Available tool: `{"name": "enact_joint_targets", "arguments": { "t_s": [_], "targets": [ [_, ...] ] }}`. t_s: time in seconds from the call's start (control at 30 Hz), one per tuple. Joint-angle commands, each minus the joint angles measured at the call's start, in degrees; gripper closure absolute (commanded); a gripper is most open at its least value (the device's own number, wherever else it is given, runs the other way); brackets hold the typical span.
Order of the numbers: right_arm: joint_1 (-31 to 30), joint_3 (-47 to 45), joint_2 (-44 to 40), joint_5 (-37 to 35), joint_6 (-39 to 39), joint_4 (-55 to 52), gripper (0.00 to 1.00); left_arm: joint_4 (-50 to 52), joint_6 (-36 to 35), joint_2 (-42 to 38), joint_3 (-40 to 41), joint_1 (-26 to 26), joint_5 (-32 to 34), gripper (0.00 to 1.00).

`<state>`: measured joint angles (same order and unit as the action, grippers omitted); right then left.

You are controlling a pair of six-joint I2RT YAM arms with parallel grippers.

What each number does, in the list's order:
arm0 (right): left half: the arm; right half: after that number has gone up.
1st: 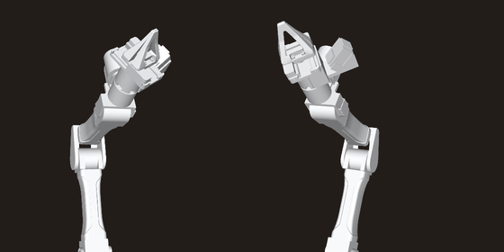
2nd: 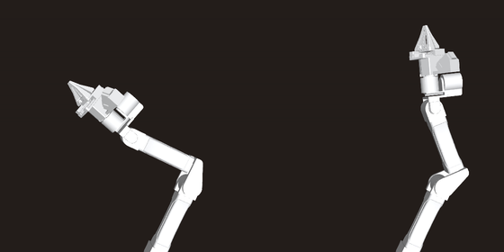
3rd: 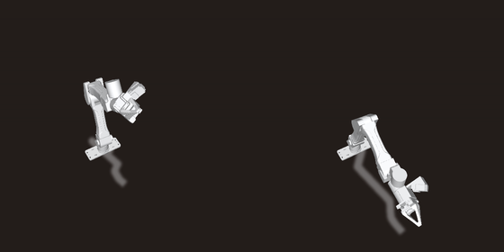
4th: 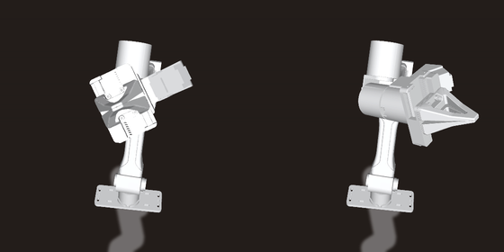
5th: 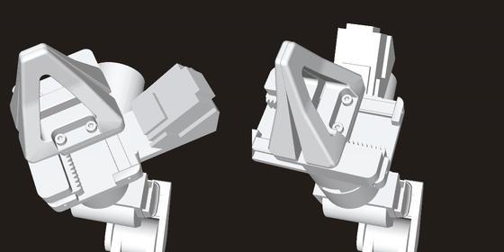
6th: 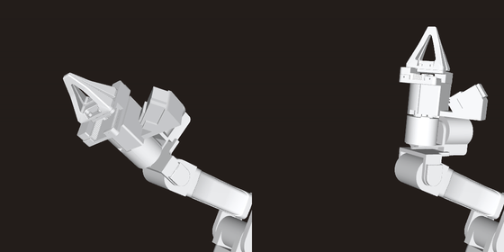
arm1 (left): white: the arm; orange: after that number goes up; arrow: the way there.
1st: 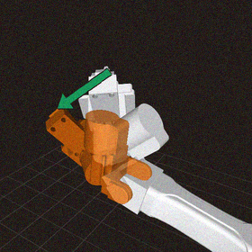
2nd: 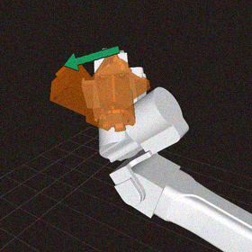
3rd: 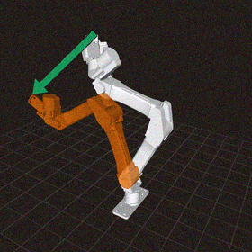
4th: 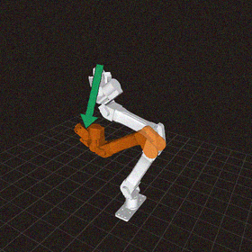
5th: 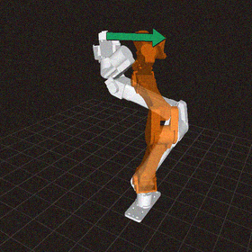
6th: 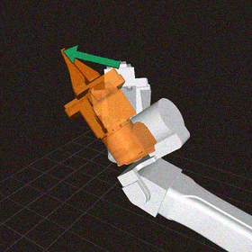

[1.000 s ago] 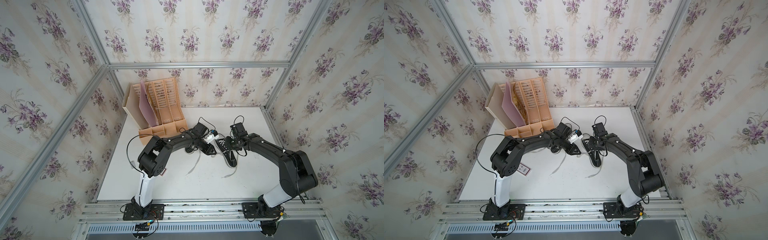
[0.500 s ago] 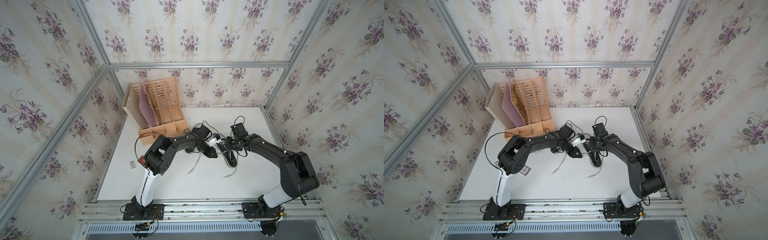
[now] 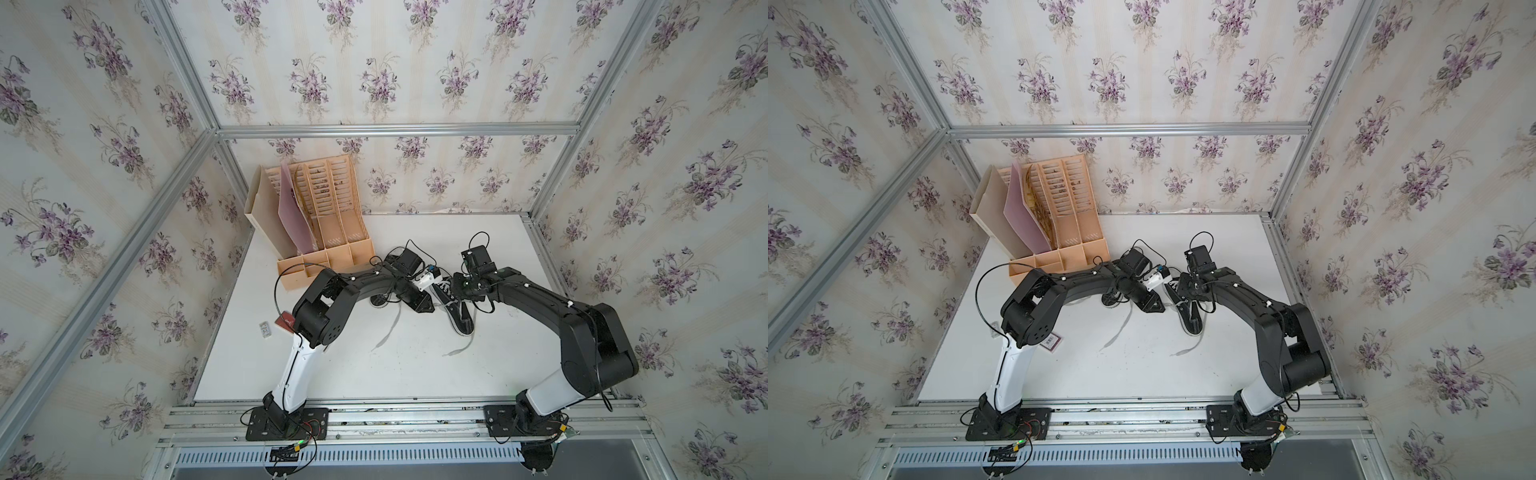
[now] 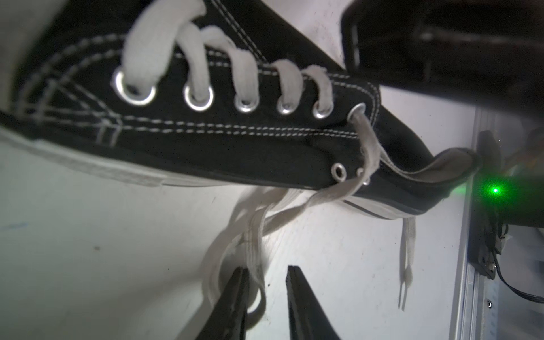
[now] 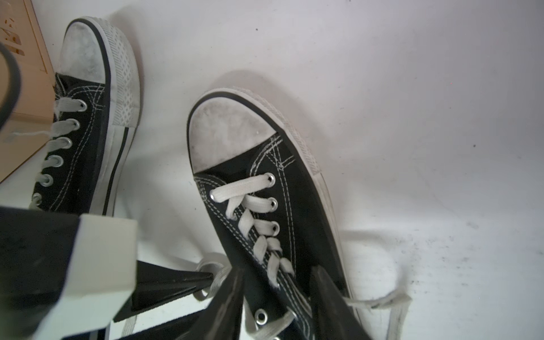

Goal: Tie the shoes
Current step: Cross the shoelace with the shoelace.

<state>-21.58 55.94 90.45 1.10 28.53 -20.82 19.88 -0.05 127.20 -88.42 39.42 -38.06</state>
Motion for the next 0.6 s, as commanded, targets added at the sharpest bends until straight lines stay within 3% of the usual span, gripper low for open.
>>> {"name": "enact_joint_targets", "arguments": {
  "t_s": [0.0,0.3,0.57],
  "targets": [
    [-0.03,0.30,-0.20,-0.59,0.38,0.19,0.57,1.20,-0.82,0.51,-0.34,0.16,0.74,0.76],
    [0.35,-1.17,-0.88,1.70,0.47,2.54,0.56,-1.58,1.61,-2.43,0.83,-0.39,1.30,1.00],
    [0.71,0.22,0.26,2.04,-2.86,0.53,0.49,-7.81,6.65,-7.10,5.07,-3.30,-2.63,1.00]
  ]
}}
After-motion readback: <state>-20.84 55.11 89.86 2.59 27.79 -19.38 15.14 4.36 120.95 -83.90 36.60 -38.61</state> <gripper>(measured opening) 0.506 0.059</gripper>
